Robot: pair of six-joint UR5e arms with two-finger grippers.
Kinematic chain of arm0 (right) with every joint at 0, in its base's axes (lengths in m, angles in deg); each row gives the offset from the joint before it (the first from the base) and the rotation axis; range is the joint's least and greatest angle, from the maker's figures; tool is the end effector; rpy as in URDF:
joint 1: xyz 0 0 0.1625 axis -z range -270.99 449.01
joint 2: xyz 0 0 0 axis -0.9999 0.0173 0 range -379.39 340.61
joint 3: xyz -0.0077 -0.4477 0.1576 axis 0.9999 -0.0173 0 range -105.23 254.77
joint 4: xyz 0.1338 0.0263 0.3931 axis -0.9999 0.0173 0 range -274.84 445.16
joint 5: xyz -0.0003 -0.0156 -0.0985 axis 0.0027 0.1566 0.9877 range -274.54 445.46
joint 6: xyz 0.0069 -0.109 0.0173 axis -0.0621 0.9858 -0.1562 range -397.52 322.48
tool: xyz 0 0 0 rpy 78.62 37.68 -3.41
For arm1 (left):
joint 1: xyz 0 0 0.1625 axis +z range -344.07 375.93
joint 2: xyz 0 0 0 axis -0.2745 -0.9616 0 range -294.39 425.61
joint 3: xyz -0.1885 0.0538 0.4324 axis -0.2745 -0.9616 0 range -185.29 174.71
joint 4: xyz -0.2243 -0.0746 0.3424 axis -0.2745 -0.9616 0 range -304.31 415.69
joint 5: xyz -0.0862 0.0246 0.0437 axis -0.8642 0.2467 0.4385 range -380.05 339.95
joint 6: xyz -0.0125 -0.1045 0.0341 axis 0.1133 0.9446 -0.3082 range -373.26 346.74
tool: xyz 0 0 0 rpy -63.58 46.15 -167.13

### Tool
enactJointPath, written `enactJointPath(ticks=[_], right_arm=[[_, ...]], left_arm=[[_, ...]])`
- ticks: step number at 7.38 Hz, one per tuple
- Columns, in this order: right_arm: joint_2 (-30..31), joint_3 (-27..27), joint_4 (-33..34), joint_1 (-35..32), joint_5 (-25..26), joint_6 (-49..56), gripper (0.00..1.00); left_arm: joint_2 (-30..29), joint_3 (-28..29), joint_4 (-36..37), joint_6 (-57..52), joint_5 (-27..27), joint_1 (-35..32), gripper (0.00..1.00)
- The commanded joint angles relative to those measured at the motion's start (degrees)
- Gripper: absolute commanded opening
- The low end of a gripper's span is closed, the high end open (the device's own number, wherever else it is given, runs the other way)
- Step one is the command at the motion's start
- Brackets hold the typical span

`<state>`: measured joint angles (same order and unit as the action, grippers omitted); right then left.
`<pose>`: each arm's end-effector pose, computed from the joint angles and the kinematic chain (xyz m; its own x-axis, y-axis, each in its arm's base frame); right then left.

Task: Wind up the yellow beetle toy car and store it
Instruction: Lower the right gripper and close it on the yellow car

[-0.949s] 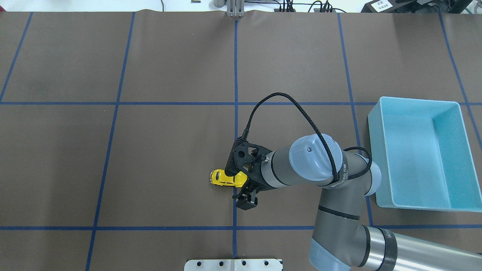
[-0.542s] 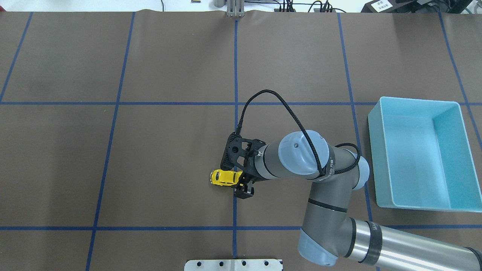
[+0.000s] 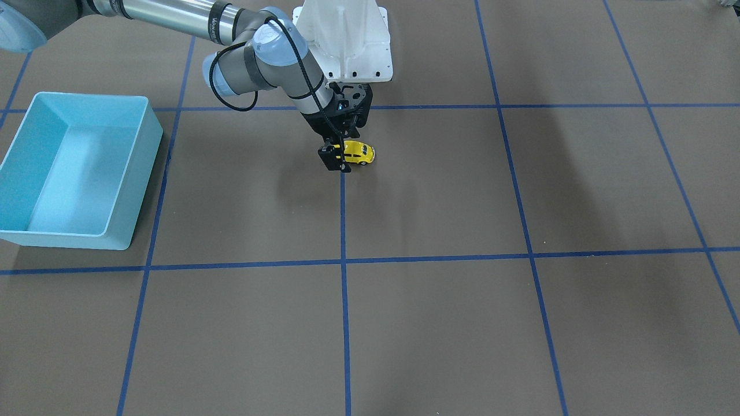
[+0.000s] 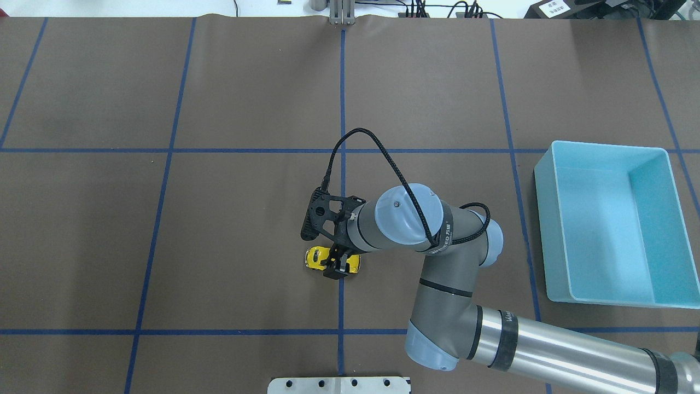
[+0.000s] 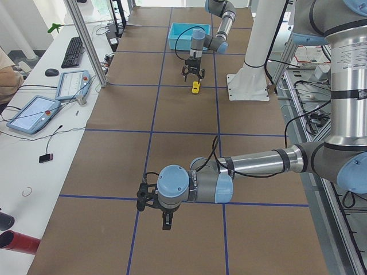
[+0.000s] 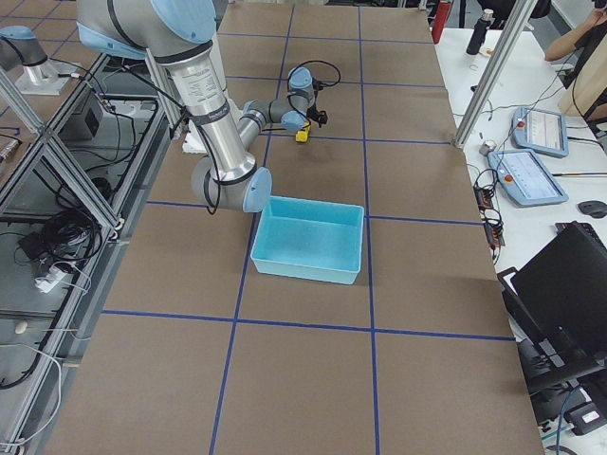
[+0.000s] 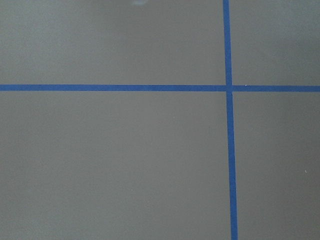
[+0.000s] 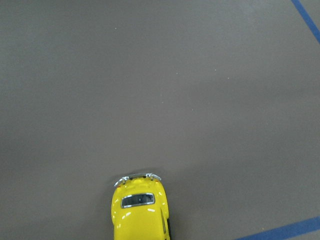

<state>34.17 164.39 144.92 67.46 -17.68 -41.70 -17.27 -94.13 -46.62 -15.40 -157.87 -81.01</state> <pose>-0.6478 -0.3722 0.2644 0.1910 -0.9688 0.1580 0.3611 0.2190 0.9065 -0.1037 -0.4265 0.7576 0.6769 0.0075 -0.7360 0.0954 0.9906 0.0979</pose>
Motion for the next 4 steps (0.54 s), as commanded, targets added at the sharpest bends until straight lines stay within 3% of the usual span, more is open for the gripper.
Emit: enactJointPath(ticks=[1,4], right_arm=[[-0.1,-1.4,-1.2,1.6,1.4,-0.2,0.99],[0.1,-1.5,-1.9,3.3,1.9,-1.3,0.99]], left_arm=[[0.0,0.0,0.0,0.0,0.0,0.0,1.00],[0.0,-0.1,0.0,0.1,0.0,0.0,1.00]])
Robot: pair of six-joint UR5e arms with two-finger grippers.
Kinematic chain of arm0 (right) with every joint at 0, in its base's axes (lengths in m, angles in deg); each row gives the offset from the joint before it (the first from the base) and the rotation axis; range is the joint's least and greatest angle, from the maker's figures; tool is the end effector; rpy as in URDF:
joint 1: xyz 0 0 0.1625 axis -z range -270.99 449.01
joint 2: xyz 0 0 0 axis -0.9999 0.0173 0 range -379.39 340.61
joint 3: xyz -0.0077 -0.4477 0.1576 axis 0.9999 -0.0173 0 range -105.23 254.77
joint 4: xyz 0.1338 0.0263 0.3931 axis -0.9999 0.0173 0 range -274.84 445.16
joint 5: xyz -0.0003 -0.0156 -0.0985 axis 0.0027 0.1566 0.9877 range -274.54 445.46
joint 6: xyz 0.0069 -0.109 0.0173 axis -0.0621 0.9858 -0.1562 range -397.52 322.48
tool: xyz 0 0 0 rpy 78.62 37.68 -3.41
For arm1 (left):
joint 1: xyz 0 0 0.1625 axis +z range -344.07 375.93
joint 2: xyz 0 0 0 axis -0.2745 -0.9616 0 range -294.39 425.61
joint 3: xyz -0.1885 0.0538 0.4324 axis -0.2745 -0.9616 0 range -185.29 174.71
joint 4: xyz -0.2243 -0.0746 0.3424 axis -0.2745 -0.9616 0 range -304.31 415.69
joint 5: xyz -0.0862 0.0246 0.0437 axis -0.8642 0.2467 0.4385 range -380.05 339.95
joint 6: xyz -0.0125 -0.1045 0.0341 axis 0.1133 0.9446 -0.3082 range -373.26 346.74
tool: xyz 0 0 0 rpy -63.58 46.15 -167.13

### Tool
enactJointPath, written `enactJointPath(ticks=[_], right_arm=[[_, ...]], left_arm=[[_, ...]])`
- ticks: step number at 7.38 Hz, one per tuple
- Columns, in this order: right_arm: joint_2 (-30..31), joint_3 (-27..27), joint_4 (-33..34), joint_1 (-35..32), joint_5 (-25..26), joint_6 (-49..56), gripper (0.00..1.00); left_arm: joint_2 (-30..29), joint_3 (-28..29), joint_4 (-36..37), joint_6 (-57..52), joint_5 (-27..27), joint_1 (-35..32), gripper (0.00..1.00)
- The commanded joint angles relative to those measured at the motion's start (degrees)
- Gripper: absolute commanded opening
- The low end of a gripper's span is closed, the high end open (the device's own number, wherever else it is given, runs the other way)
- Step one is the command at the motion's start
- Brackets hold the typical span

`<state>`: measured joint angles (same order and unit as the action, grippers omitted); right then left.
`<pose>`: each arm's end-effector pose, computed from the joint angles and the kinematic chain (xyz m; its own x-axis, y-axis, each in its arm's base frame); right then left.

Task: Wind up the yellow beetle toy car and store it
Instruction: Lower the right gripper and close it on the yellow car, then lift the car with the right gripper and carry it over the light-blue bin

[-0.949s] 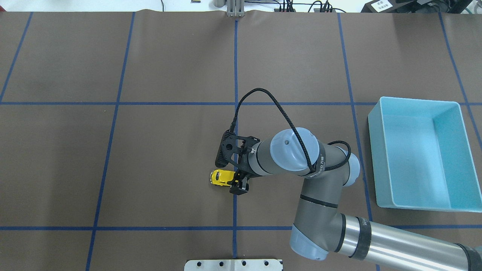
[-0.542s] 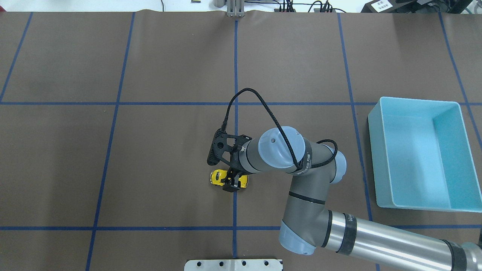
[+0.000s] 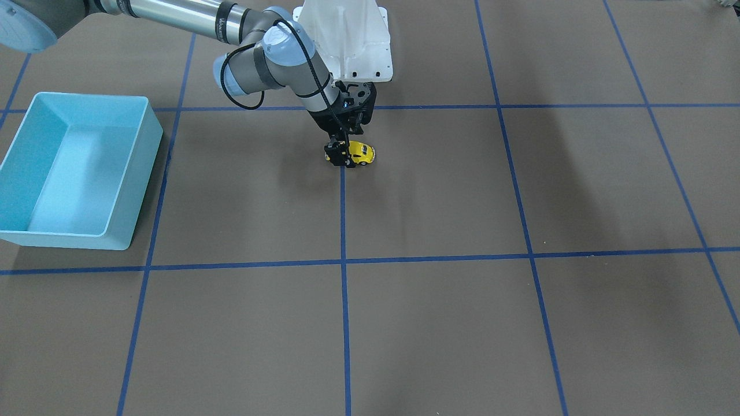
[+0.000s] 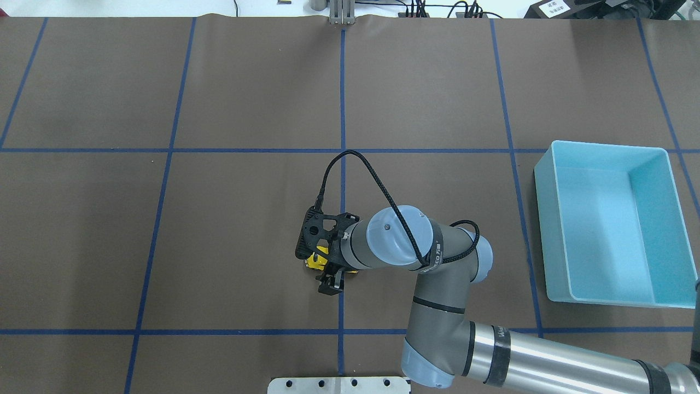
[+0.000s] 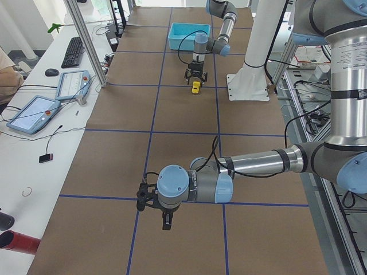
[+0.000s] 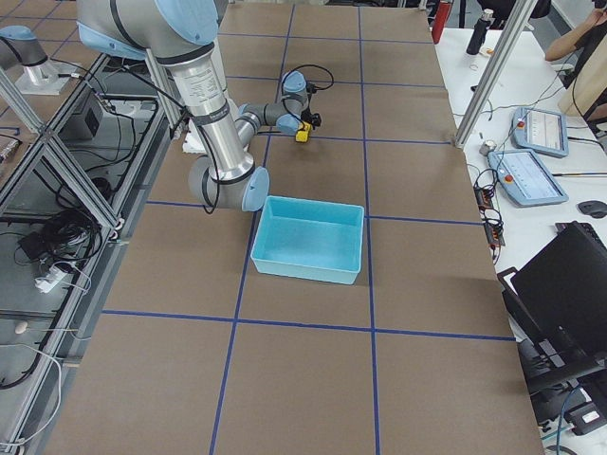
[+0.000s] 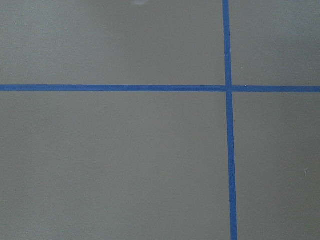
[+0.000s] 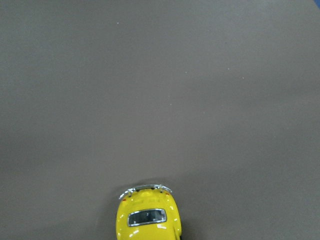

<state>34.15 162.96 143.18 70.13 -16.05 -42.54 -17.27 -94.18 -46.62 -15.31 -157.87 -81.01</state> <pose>-0.6692 -0.3465 0.2717 0.1761 -0.9714 0.1593 0.3615 0.2144 0.9074 -0.1037 -0.4266 0.7571 0.6769 0.0066 -0.7361 0.0965 0.9905 0.0976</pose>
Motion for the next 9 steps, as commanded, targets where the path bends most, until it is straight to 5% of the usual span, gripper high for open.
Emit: enactJointPath(ticks=[1,2,4,7,9], right_arm=[[0.1,0.0,-0.2,0.7,0.5,-0.4,0.99],[0.1,0.0,-0.2,0.7,1.4,-0.4,0.95],[0.2,0.0,-0.1,0.7,1.7,-0.4,0.00],[-0.1,2.2,0.9,0.2,1.1,-1.3,0.00],[0.0,13.5,12.8,-5.5,-4.5,-1.6,0.00]], left_arm=[[0.0,-0.1,0.0,0.0,0.0,0.0,1.00],[0.0,-0.1,0.0,0.0,0.0,0.0,1.00],[0.1,-0.1,0.0,0.0,-0.1,0.0,1.00],[0.1,-0.1,0.0,0.0,-0.1,0.0,1.00],[0.1,-0.1,0.0,0.0,-0.1,0.0,1.00]])
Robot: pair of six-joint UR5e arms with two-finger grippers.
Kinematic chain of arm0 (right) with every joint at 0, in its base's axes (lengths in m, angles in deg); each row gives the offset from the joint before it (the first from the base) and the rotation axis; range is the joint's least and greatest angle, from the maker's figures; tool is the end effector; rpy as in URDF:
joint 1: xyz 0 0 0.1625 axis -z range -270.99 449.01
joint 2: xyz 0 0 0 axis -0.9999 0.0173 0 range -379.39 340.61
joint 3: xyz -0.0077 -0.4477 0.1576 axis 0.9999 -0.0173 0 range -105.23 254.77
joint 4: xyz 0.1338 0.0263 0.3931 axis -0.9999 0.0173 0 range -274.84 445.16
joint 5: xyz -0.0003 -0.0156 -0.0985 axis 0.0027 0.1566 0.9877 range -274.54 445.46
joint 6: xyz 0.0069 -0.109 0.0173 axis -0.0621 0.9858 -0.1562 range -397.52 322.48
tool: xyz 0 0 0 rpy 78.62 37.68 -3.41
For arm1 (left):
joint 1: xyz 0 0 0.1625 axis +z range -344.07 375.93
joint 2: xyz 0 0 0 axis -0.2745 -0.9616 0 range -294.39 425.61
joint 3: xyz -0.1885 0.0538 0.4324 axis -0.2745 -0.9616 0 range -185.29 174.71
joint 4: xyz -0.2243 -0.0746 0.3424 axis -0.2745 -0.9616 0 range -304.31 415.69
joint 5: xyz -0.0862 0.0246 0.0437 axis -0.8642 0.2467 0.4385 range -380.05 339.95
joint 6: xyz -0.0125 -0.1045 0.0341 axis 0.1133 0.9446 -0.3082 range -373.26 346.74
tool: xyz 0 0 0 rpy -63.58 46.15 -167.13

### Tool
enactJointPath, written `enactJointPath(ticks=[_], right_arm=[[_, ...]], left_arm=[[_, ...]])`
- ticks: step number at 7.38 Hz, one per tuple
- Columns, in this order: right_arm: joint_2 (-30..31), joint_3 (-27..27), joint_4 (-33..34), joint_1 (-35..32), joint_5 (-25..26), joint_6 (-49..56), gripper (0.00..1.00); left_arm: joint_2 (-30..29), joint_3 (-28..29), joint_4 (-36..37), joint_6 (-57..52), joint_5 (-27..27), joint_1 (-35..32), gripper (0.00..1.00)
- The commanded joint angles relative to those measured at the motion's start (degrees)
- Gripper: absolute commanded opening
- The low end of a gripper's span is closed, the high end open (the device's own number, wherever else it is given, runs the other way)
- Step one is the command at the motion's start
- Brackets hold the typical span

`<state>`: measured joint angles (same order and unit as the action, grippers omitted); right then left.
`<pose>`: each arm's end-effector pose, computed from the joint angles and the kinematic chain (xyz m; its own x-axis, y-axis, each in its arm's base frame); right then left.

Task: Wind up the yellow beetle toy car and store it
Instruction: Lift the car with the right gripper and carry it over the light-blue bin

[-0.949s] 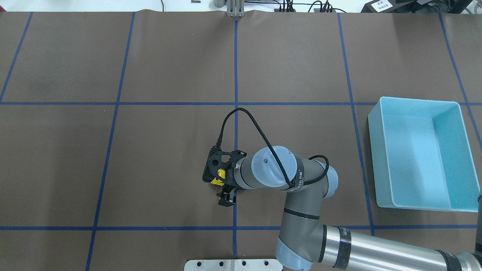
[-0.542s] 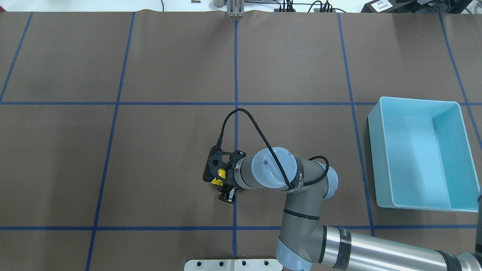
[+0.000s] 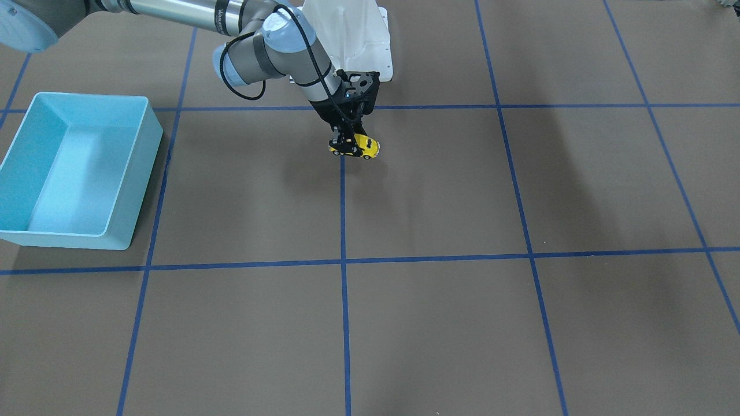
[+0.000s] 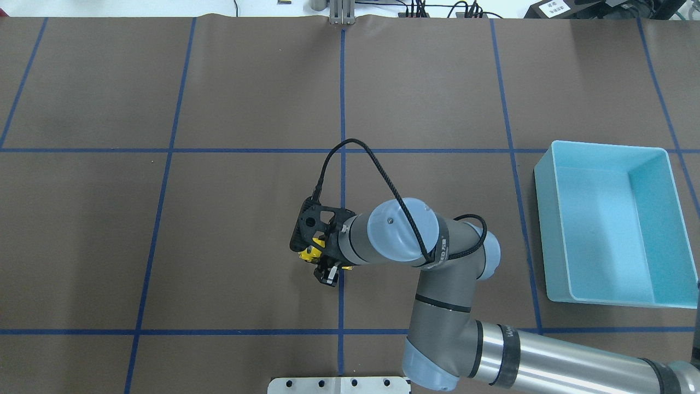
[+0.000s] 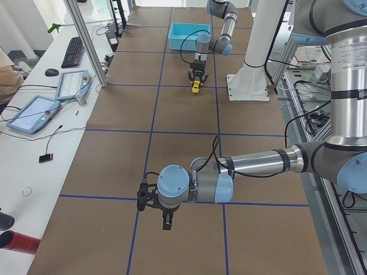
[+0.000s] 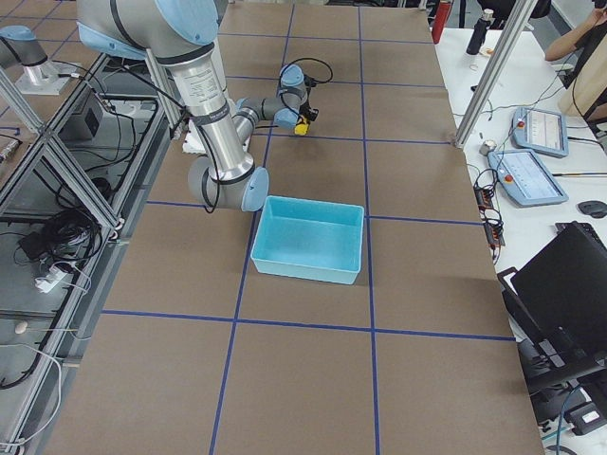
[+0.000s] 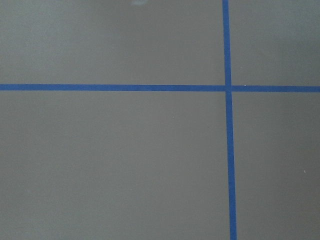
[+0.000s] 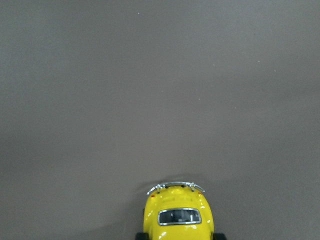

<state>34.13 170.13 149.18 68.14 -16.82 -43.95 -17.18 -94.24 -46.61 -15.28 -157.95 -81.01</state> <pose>-0.6276 -0.3568 0.2298 0.2026 -0.9619 0.1836 0.3323 0.2439 0.9111 -0.1035 -0.4258 0.7572 0.6757 0.0058 -0.7371 0.0969 0.9906 0.0965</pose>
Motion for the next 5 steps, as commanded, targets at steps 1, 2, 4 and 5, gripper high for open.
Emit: enactJointPath(ticks=[1,2,4,5], right_arm=[[1.0,10.0,10.9,-8.6,-8.6,0.2,0.00],[4.3,14.1,13.7,-13.9,-12.8,0.7,0.00],[14.0,21.9,15.9,-25.6,-22.7,7.7,0.00],[18.2,24.0,15.7,-30.9,-28.2,11.8,0.00]], left_arm=[[0.0,-0.1,0.0,0.0,0.0,0.0,1.00],[0.0,-0.1,0.0,0.0,0.0,0.0,1.00],[-0.1,-0.2,0.0,0.0,0.0,0.0,1.00],[0.0,-0.2,0.0,0.0,0.0,0.0,1.00]])
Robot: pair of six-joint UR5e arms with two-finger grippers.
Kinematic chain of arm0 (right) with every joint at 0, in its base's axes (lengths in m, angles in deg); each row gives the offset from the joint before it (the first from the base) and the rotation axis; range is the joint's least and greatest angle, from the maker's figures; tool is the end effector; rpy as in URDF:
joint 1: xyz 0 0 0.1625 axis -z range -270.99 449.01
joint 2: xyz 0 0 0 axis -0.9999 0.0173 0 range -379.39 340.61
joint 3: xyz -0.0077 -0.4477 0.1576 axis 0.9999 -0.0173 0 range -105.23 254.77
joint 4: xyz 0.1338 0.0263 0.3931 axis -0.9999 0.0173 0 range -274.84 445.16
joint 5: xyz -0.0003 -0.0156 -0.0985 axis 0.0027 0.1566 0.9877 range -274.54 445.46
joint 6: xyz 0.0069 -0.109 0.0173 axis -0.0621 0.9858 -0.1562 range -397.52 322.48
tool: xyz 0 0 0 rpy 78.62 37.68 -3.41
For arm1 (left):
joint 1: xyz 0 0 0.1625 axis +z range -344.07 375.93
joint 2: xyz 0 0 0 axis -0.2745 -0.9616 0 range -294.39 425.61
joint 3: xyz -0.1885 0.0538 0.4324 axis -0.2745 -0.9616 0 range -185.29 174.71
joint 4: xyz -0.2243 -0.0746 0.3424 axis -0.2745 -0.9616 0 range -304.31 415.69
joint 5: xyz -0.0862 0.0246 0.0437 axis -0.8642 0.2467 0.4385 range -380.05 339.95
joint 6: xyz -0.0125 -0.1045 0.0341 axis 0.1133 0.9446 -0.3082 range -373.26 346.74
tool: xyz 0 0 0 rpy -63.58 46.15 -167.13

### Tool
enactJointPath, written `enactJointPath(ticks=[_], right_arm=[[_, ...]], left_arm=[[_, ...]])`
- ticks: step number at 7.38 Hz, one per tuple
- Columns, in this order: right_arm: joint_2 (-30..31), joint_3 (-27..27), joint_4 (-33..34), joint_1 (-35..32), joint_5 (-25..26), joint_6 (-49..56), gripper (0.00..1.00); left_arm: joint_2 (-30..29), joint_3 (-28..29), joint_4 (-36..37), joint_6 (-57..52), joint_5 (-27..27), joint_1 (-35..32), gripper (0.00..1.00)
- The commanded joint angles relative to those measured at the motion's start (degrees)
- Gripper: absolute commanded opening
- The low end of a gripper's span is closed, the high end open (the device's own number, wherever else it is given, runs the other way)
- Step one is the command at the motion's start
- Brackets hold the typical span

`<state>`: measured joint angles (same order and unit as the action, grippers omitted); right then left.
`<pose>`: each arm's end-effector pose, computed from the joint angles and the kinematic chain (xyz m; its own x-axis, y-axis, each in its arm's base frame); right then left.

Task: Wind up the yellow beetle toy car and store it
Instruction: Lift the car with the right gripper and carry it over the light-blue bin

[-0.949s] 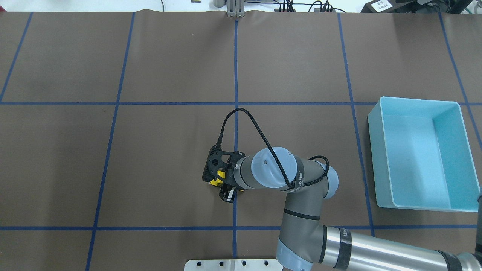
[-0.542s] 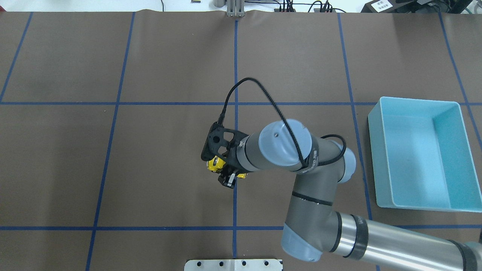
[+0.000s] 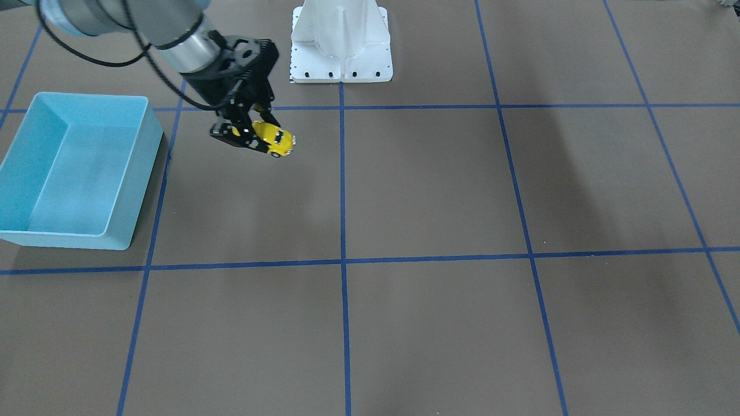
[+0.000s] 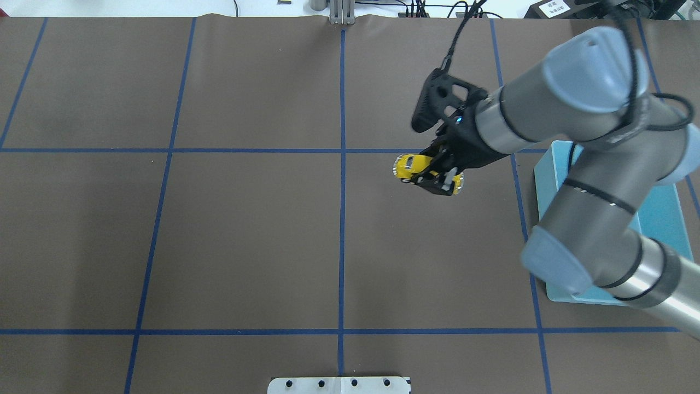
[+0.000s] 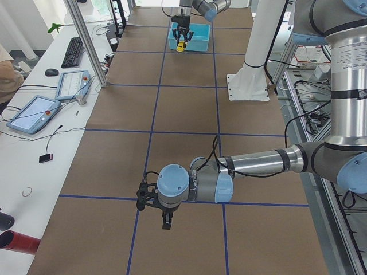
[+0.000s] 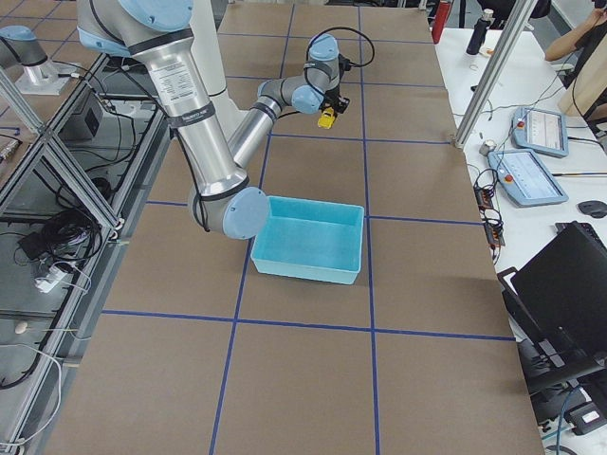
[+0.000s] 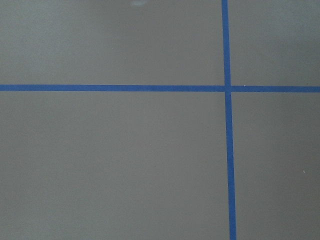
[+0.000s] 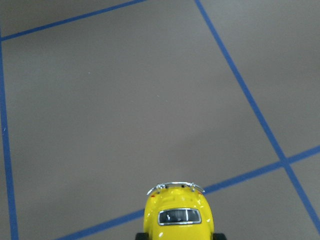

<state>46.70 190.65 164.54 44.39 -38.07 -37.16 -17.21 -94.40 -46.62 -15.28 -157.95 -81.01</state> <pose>-0.3594 -0.4562 0.2543 0.2415 -0.9328 0.2675 0.3531 0.3412 0.8711 -0.1036 -0.4264 0.7556 0.6760 0.0083 -0.7368 0.0968 0.9903 0.1000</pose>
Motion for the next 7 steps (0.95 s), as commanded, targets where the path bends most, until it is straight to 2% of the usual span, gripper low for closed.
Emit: enactJointPath(ticks=[1,2,4,5,7], right_arm=[[10.6,4.0,0.2,-11.8,-11.2,12.7,0.00],[16.4,5.3,-0.4,-14.9,-13.0,19.7,0.00],[25.5,4.5,-6.7,-17.6,-15.6,27.8,0.00],[28.2,2.1,-10.4,-17.6,-15.6,31.3,0.00],[29.8,-4.9,-18.3,-17.4,-15.6,33.0,0.00]], left_arm=[[0.0,0.0,0.0,0.0,0.0,0.0,1.00],[0.0,0.0,0.0,0.0,0.0,0.0,1.00],[0.0,0.0,0.0,0.0,0.0,0.0,1.00],[0.0,0.0,0.0,0.0,0.0,0.0,1.00],[0.0,-0.1,0.0,0.0,0.0,0.0,1.00]])
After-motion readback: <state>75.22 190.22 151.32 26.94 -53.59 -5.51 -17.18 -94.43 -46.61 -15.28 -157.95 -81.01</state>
